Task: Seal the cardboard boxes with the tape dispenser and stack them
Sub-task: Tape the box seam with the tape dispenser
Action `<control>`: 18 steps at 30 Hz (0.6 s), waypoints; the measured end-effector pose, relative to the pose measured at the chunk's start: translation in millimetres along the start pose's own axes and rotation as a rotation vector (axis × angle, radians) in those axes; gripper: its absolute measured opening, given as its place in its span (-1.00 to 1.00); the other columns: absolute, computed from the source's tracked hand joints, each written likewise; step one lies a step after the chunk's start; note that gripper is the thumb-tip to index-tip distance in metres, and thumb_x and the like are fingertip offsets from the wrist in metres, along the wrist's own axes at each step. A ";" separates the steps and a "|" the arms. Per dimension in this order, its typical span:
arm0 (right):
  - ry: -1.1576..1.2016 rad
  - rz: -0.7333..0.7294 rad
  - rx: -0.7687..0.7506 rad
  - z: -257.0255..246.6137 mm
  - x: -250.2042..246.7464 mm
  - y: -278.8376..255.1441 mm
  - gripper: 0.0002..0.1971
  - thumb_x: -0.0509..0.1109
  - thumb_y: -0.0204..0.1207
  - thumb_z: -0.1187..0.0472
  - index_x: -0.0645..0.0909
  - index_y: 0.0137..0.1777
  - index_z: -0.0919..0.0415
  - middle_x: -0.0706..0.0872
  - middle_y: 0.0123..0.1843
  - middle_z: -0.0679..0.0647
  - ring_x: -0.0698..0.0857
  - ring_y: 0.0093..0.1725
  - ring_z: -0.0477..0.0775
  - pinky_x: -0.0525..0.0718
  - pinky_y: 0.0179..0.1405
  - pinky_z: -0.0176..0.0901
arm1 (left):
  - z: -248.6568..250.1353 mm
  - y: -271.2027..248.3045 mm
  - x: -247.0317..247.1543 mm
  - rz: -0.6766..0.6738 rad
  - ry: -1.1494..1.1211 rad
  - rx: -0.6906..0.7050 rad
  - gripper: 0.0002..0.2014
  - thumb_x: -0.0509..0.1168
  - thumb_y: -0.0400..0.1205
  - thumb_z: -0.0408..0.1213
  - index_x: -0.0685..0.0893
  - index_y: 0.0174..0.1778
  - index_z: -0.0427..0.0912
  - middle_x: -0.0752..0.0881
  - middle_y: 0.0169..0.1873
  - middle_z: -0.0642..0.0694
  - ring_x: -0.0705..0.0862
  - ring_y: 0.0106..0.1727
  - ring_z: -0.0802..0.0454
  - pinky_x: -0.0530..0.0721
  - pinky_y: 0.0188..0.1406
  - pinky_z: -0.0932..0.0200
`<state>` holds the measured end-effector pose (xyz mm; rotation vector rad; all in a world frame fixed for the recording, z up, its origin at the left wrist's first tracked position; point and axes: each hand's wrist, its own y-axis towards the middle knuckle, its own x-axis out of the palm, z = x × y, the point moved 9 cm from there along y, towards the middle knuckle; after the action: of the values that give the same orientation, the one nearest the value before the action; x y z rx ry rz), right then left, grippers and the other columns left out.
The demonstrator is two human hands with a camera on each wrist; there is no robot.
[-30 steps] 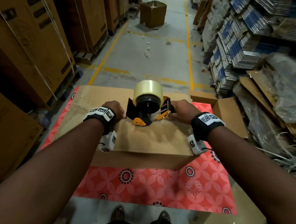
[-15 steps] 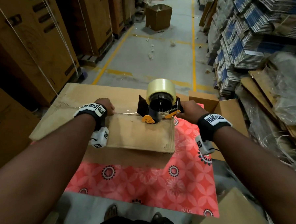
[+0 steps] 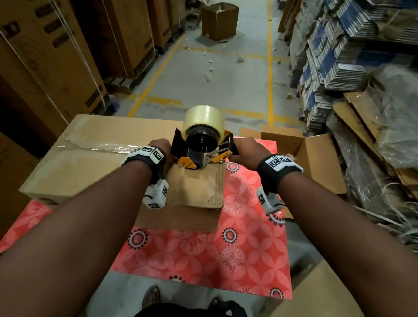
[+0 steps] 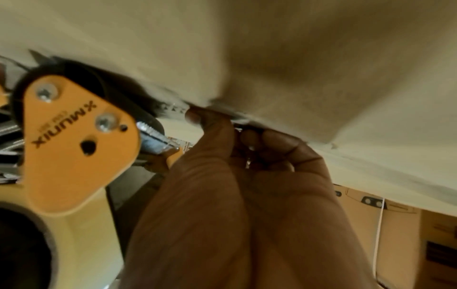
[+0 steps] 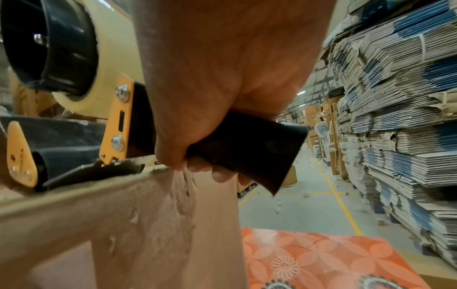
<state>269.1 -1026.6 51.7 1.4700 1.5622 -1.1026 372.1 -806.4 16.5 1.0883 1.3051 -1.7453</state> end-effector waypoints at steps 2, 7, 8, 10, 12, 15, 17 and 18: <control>-0.021 0.003 0.006 2.3 -5.8 -1.8 -0.81 0.48 0.53 0.15 0.64 0.07 0.19 0.76 -0.03 0.21 0.71 -0.05 0.26 0.42 -0.25 -0.15 | 0.6 0.7 0.4 -0.016 -0.006 -0.011 -0.77 0.42 0.56 -0.13 0.71 -0.03 -0.22 0.75 0.01 -0.25 0.68 0.01 -0.28 0.52 -0.11 0.08; -0.018 0.021 0.067 41.7 -27.5 -21.9 -0.77 0.52 0.51 0.16 0.68 0.14 0.16 0.79 0.02 0.16 0.74 0.01 0.22 0.63 -0.15 -0.06 | -4.0 5.3 2.7 0.026 -0.092 -0.028 -0.70 0.47 0.55 -0.03 0.78 0.11 -0.10 0.75 0.17 -0.08 0.65 0.27 -0.14 0.55 0.23 0.15; -0.001 0.021 0.092 55.5 -30.6 -27.7 -0.78 0.53 0.50 0.18 0.69 0.12 0.15 0.79 0.02 0.15 0.75 0.01 0.21 0.68 -0.10 -0.03 | -3.9 5.4 3.2 0.036 -0.094 -0.029 -0.69 0.47 0.55 -0.04 0.78 0.14 -0.10 0.74 0.21 -0.08 0.64 0.29 -0.14 0.54 0.28 0.14; 0.020 0.024 0.129 77.9 -33.7 -39.0 -0.80 0.54 0.49 0.23 0.69 0.09 0.13 0.80 -0.01 0.12 0.75 -0.01 0.18 0.71 -0.05 0.02 | -2.0 4.9 2.8 0.033 -0.088 -0.033 -0.69 0.46 0.56 -0.05 0.77 0.15 -0.13 0.74 0.22 -0.10 0.64 0.29 -0.14 0.54 0.28 0.13; 0.030 0.031 0.136 88.9 -30.3 -47.2 -0.78 0.55 0.49 0.26 0.69 0.11 0.14 0.79 0.00 0.10 0.73 -0.02 0.11 0.65 -0.09 -0.05 | 1.4 5.1 0.6 0.033 -0.088 -0.024 -0.70 0.46 0.57 -0.08 0.78 0.15 -0.15 0.75 0.20 -0.10 0.66 0.26 -0.14 0.56 0.22 0.13; 0.073 0.075 0.106 90.6 -23.7 -50.4 -0.73 0.56 0.48 0.32 0.68 0.17 0.19 0.76 0.04 0.09 0.65 -0.02 0.02 0.50 -0.08 -0.16 | 17.0 4.3 -3.7 0.045 -0.103 0.019 -0.76 0.45 0.57 -0.20 0.79 0.13 -0.15 0.76 0.19 -0.10 0.67 0.25 -0.11 0.56 0.23 0.13; 0.086 0.087 0.090 89.2 -21.0 -48.4 -0.74 0.55 0.48 0.35 0.69 0.16 0.23 0.78 0.06 0.14 0.68 0.00 0.06 0.52 -0.07 -0.15 | 33.9 3.1 -1.4 0.049 -0.134 0.063 -0.79 0.45 0.58 -0.24 0.78 0.11 -0.13 0.76 0.19 -0.09 0.66 0.26 -0.10 0.54 0.26 0.15; 0.093 0.086 0.090 89.9 -20.2 -47.0 -0.74 0.55 0.48 0.36 0.69 0.15 0.23 0.79 0.06 0.16 0.71 0.03 0.10 0.54 -0.06 -0.13 | 43.9 1.2 0.1 0.051 -0.163 0.080 -0.79 0.47 0.57 -0.20 0.78 0.10 -0.12 0.76 0.17 -0.07 0.65 0.26 -0.09 0.53 0.26 0.15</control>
<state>219.4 -1116.7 41.2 1.6538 1.5142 -1.0806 363.6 -849.2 22.2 0.9918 1.1079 -1.8211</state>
